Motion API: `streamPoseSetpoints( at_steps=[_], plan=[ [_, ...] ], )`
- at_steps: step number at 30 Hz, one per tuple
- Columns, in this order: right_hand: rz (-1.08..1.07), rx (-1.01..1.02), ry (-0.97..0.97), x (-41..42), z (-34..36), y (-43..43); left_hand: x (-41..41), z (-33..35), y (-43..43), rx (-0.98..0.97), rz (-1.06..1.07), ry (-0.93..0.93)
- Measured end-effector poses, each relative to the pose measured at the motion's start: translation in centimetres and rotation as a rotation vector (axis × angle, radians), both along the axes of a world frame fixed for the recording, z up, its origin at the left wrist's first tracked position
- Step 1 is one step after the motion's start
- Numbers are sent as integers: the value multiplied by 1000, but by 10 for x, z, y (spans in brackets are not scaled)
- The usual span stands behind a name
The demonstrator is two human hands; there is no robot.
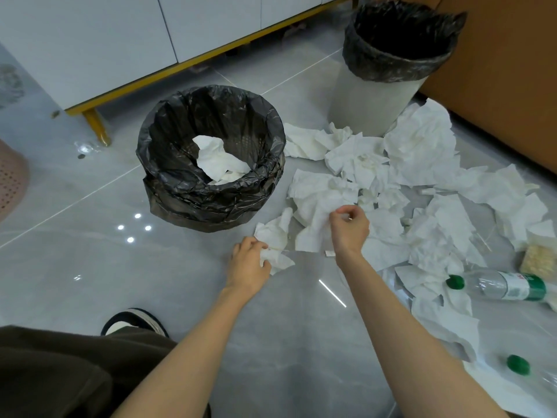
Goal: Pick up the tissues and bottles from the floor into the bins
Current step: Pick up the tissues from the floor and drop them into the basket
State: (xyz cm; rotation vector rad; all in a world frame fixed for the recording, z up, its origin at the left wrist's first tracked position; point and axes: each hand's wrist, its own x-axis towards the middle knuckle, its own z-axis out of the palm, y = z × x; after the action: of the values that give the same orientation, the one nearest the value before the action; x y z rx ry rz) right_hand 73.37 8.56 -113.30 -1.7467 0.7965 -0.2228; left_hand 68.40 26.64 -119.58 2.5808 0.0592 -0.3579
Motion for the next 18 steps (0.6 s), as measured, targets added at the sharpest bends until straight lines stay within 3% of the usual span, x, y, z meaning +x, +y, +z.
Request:
streamPoseSetpoints(
  at_steps=[5,8,12,18],
  plan=[
    [73,-292,75,-44,-19,-24,-6,2,-14,136,-229,78],
    [420,-397,232,-73,-44,-30,-11,-4,-11,183,-276,180],
    [932,-413,492,-107,-73,-31,-17,-7,-7,183,-284,180],
    [932,-555,494,-117,-83,-32,-31,-9,0,307,-292,178]
  ],
)
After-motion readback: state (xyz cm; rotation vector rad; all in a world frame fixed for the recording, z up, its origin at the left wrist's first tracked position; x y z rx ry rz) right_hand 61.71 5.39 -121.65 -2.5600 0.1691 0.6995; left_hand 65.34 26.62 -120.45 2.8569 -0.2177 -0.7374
